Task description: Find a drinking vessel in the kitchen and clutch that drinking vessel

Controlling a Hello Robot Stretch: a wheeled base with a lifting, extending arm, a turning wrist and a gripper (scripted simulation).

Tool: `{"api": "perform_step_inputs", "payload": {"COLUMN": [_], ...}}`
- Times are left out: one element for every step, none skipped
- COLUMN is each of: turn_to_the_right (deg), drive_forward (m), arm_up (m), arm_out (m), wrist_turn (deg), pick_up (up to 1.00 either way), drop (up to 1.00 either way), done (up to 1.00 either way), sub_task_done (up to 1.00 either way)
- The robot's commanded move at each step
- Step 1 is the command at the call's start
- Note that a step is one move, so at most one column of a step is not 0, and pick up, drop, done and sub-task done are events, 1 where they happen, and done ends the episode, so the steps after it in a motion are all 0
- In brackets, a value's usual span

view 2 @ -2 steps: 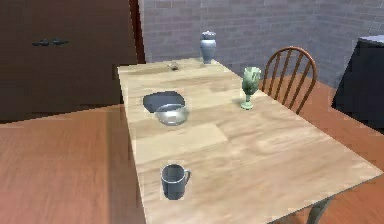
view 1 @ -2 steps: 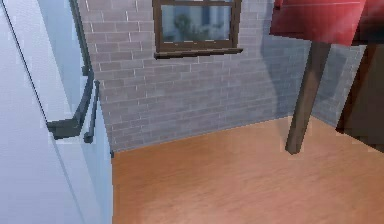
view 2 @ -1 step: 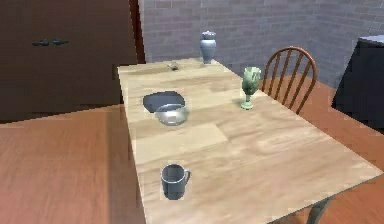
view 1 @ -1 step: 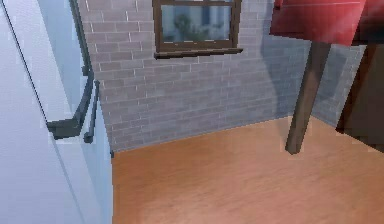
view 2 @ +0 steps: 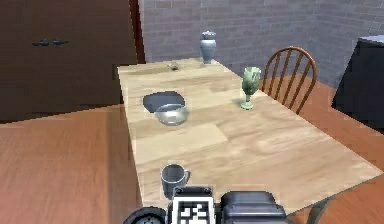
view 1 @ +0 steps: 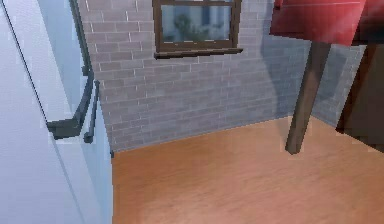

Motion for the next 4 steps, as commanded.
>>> {"api": "perform_step_inputs", "payload": {"turn_to_the_right": [0.0, 0.0, 0.0, 0.0], "drive_forward": [0.00, 0.00, 0.00, 0.00], "arm_up": [0.00, 0.00, 0.00, 0.00], "arm_out": [0.18, 0.00, 0.00, 0.00], "wrist_turn": [0.0, 45.0, 45.0, 45.0], "pick_up": [0.00, 0.00, 0.00, 0.00], "drop": [0.00, 0.00, 0.00, 0.00], "done": [0.00, 0.00, 0.00, 0.00], "sub_task_done": [0.00, 0.00, 0.00, 0.00]}}
